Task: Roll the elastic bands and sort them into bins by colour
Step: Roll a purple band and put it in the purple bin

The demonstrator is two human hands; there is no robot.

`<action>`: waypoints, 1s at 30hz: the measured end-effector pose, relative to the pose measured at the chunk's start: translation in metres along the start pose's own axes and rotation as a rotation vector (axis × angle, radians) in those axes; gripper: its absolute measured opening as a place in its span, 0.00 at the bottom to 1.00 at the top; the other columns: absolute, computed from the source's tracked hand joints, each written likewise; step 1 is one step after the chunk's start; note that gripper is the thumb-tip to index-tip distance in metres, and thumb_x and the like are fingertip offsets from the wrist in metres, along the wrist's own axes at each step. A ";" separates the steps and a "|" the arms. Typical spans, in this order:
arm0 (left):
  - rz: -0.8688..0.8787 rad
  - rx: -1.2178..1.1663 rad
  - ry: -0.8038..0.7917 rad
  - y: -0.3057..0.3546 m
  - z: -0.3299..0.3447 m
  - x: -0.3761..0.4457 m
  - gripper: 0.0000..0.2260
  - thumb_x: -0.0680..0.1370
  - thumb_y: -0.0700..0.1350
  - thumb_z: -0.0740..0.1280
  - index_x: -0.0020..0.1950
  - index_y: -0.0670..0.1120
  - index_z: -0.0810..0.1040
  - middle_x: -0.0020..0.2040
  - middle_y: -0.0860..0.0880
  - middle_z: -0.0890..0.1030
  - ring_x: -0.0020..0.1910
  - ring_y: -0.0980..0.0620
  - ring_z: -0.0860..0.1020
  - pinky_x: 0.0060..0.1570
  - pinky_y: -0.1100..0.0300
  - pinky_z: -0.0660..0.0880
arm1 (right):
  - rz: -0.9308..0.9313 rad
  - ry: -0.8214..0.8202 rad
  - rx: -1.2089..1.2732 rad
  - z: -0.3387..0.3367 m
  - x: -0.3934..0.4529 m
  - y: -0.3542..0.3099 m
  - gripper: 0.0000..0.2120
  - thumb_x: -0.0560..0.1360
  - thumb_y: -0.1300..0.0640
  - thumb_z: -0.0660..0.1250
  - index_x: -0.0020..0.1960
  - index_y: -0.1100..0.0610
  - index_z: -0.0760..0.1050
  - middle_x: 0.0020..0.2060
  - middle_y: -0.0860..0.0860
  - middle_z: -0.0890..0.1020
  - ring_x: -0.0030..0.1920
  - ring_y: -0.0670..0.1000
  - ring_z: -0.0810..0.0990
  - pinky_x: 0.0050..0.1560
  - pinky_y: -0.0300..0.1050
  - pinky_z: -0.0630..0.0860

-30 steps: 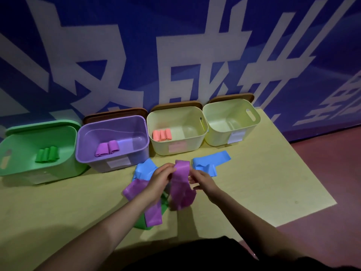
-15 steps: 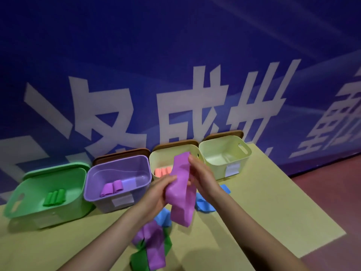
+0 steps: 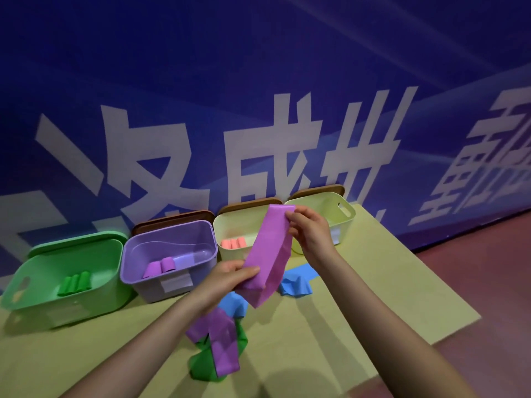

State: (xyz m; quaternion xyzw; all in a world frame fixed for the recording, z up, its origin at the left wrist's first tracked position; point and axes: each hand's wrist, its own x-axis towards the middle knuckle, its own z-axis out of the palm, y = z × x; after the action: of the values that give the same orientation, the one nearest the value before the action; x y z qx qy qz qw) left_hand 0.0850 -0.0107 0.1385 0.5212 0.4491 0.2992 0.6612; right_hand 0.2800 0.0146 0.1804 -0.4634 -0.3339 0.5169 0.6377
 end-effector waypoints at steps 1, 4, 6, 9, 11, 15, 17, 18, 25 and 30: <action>0.009 0.050 0.003 0.000 0.000 -0.001 0.13 0.67 0.48 0.72 0.46 0.42 0.82 0.40 0.46 0.83 0.36 0.54 0.79 0.39 0.66 0.75 | -0.006 0.021 0.014 -0.002 -0.002 -0.002 0.06 0.75 0.69 0.65 0.43 0.61 0.77 0.32 0.52 0.76 0.29 0.46 0.72 0.29 0.33 0.70; 0.095 0.168 -0.009 0.000 -0.001 -0.003 0.19 0.66 0.51 0.74 0.50 0.39 0.81 0.42 0.45 0.81 0.41 0.53 0.77 0.43 0.62 0.73 | -0.035 0.098 0.068 -0.011 -0.006 -0.010 0.05 0.76 0.69 0.64 0.44 0.62 0.76 0.34 0.53 0.76 0.29 0.44 0.73 0.30 0.31 0.71; 0.137 0.193 -0.009 -0.002 -0.001 -0.001 0.08 0.73 0.39 0.72 0.50 0.38 0.80 0.40 0.49 0.82 0.40 0.56 0.78 0.40 0.68 0.74 | -0.066 0.161 0.094 -0.021 -0.005 -0.015 0.04 0.76 0.68 0.64 0.45 0.62 0.76 0.34 0.52 0.76 0.29 0.43 0.74 0.30 0.31 0.72; 0.235 0.191 0.030 0.004 0.002 0.001 0.08 0.76 0.30 0.66 0.46 0.43 0.79 0.34 0.56 0.82 0.34 0.65 0.77 0.37 0.72 0.71 | -0.092 0.228 -0.024 -0.037 -0.001 -0.013 0.02 0.75 0.67 0.66 0.45 0.62 0.77 0.32 0.52 0.76 0.28 0.44 0.74 0.30 0.33 0.72; 0.300 0.144 0.069 0.013 0.004 0.003 0.08 0.76 0.30 0.65 0.44 0.43 0.78 0.34 0.54 0.80 0.33 0.65 0.75 0.35 0.72 0.70 | -0.041 0.209 -0.218 -0.047 -0.001 -0.006 0.03 0.75 0.64 0.67 0.46 0.63 0.78 0.32 0.53 0.78 0.30 0.47 0.75 0.30 0.35 0.72; 0.412 0.049 0.103 0.036 0.008 0.010 0.04 0.72 0.39 0.69 0.47 0.45 0.79 0.39 0.53 0.83 0.40 0.60 0.79 0.43 0.67 0.75 | 0.036 0.049 -0.746 -0.054 -0.003 0.007 0.15 0.74 0.52 0.70 0.37 0.63 0.75 0.29 0.55 0.78 0.29 0.48 0.75 0.27 0.34 0.68; 0.432 0.046 0.124 0.043 0.010 0.014 0.04 0.75 0.37 0.68 0.45 0.46 0.79 0.38 0.55 0.82 0.40 0.59 0.78 0.44 0.63 0.74 | -0.037 -0.021 -0.788 -0.046 -0.006 0.014 0.17 0.75 0.49 0.69 0.39 0.64 0.75 0.32 0.54 0.78 0.33 0.48 0.76 0.31 0.34 0.69; 0.442 0.061 0.139 0.046 0.011 0.015 0.07 0.77 0.35 0.67 0.44 0.46 0.80 0.37 0.55 0.82 0.40 0.58 0.77 0.45 0.62 0.73 | -0.066 -0.087 -0.737 -0.039 -0.009 0.015 0.14 0.76 0.50 0.68 0.42 0.62 0.77 0.36 0.53 0.79 0.37 0.47 0.76 0.34 0.36 0.71; 0.486 0.182 0.242 0.062 -0.009 0.008 0.07 0.77 0.36 0.67 0.44 0.47 0.81 0.37 0.56 0.82 0.39 0.61 0.78 0.43 0.68 0.73 | -0.029 -0.559 -0.368 0.013 -0.027 0.039 0.22 0.70 0.57 0.62 0.63 0.52 0.75 0.56 0.45 0.81 0.58 0.46 0.77 0.60 0.48 0.73; 0.506 0.242 0.328 0.070 -0.030 -0.001 0.10 0.76 0.35 0.68 0.41 0.50 0.81 0.37 0.56 0.83 0.39 0.61 0.78 0.47 0.63 0.75 | 0.062 -0.583 -0.246 0.040 -0.028 0.051 0.20 0.71 0.47 0.64 0.60 0.52 0.77 0.52 0.51 0.81 0.52 0.52 0.78 0.53 0.48 0.74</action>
State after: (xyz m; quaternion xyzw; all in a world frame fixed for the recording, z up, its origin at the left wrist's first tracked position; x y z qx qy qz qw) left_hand 0.0625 0.0201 0.2040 0.6359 0.4380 0.4787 0.4179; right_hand 0.2191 -0.0005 0.1479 -0.3793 -0.5484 0.6028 0.4382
